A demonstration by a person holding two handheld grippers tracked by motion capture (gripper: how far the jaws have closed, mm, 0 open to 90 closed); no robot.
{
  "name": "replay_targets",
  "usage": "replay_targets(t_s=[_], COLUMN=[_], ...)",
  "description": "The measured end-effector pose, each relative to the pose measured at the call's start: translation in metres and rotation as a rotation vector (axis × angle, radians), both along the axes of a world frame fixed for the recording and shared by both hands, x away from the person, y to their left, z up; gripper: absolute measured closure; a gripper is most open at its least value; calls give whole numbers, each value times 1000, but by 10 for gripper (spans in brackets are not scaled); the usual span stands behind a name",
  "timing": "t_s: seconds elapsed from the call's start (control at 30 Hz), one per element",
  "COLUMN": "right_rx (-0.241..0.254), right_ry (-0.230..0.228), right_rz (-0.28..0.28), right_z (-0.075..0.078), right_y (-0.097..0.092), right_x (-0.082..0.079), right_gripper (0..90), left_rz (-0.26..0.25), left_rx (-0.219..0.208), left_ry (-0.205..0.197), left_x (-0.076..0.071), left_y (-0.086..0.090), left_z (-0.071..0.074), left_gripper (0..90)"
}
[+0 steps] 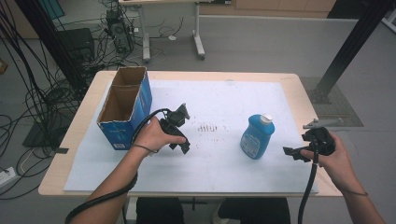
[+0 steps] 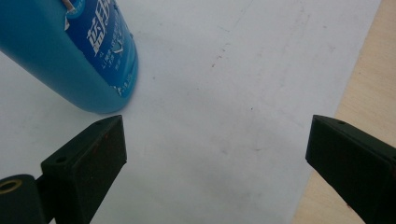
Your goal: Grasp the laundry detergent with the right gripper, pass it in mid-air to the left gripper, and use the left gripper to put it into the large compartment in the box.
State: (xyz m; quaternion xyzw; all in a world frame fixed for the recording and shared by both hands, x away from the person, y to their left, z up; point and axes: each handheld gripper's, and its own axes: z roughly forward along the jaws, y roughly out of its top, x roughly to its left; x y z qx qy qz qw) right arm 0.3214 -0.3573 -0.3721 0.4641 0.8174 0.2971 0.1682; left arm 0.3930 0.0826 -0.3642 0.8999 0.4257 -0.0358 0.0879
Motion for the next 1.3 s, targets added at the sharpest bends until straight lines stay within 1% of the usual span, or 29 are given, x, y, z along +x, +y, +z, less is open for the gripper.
replay_targets(t_s=[0.2, 0.6, 1.3], right_rx=[14, 17, 58], right_ry=[-10, -4, -20], right_rz=[18, 34, 79], right_z=[-3, -7, -13], right_y=[2, 4, 17], right_x=[-3, -9, -17], right_gripper=[48, 48, 47], left_rz=[2, 1, -1], left_rx=[-5, -3, -5], left_ry=[1, 2, -1], left_x=[-1, -2, -5], left_y=[0, 1, 0], left_z=[-1, -1, -1], left_gripper=[109, 108, 109])
